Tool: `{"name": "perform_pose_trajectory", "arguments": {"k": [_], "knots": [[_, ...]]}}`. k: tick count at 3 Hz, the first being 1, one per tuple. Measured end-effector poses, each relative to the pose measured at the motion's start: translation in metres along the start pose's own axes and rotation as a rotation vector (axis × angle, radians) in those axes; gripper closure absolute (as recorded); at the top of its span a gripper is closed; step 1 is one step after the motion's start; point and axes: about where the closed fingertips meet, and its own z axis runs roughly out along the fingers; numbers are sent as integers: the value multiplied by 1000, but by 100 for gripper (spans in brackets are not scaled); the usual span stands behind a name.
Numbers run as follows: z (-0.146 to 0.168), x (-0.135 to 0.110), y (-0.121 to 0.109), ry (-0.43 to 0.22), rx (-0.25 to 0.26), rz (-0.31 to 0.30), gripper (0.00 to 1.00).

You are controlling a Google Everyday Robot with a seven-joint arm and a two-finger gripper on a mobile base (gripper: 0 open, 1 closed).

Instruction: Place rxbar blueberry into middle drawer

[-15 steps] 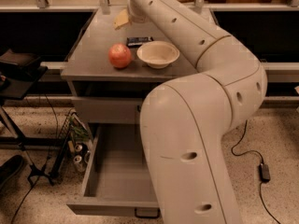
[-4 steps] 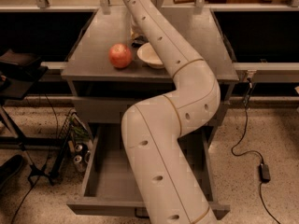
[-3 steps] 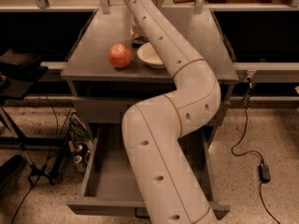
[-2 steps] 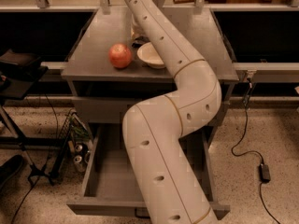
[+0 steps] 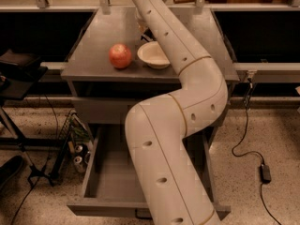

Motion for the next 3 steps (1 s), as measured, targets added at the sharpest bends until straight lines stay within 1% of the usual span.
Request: {"name": "perform_pose_trajectory", "arguments": {"k": [1, 3], "knots": [[-15, -18, -2, -54, 16, -32, 100], [-30, -37, -6, -114, 43, -58, 100]]}}
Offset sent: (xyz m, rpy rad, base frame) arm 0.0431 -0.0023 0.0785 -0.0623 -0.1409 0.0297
